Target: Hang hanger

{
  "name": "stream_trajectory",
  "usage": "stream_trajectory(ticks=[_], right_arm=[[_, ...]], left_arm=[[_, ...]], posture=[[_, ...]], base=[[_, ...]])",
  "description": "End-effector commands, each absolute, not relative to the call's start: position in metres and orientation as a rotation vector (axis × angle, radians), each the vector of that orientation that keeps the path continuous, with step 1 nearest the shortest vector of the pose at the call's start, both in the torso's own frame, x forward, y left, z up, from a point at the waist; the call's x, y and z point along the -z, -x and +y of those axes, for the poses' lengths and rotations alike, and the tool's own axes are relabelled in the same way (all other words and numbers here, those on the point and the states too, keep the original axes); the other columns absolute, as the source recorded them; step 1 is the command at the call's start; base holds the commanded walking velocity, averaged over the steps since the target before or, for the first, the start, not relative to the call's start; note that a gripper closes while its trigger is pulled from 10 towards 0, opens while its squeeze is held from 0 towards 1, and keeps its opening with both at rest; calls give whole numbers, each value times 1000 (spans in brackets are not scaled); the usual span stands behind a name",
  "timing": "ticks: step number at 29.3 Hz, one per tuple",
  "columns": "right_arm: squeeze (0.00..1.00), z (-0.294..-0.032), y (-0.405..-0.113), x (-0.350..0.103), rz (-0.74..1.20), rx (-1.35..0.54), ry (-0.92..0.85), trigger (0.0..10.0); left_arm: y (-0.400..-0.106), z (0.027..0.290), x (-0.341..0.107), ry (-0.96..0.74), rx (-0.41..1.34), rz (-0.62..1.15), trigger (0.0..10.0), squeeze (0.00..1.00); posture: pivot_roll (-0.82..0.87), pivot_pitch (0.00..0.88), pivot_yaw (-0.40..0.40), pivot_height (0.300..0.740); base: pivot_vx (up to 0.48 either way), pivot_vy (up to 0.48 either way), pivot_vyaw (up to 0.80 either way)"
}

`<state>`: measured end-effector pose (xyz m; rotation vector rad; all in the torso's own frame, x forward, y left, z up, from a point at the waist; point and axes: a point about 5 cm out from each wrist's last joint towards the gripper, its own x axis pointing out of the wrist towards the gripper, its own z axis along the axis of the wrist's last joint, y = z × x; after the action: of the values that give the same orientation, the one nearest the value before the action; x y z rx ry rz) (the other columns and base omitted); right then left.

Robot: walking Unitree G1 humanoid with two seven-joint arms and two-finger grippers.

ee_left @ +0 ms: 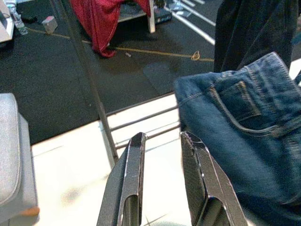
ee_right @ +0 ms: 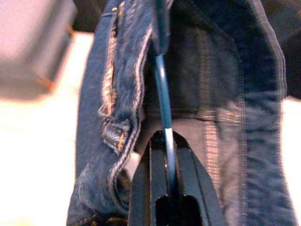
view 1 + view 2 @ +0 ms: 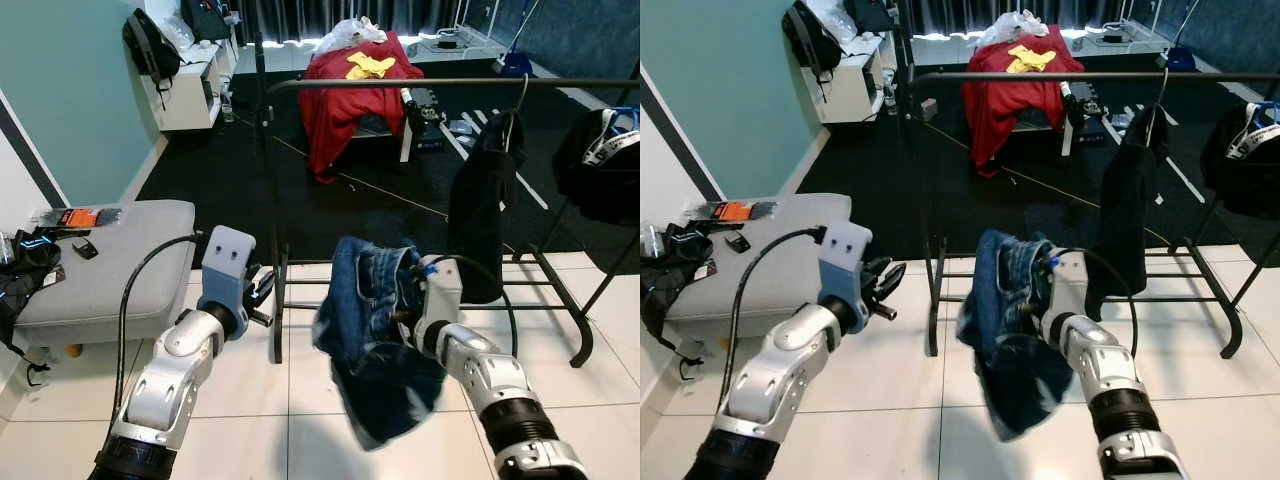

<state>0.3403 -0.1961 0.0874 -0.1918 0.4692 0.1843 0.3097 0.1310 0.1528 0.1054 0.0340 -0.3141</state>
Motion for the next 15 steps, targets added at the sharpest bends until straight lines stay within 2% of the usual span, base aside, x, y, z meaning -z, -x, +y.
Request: stream_trajectory(ticks=[1, 9, 13, 15], right_arm=[[0, -198, -342, -91, 423, -205, 370, 10000], [0, -197, -341, -93, 394, -240, 388, 10000], [0, -189, -334, -90, 344, -362, 529, 10000], [0, -187, -333, -89, 323, -365, 528, 10000]], left_arm=[[-310, 133, -144, -139, 298, 61, 10000, 0], [-314, 132, -142, -136, 277, 55, 10000, 0], [-316, 138, -138, -125, 230, 64, 10000, 0], [-317, 140, -136, -90, 209, 67, 10000, 0]], posture=[[89, 23, 20, 740], [84, 19, 25, 740], [85, 21, 34, 740], [88, 21, 38, 740]], base=[[0, 0, 0], [0, 0, 0], [0, 0, 0], [0, 0, 0]])
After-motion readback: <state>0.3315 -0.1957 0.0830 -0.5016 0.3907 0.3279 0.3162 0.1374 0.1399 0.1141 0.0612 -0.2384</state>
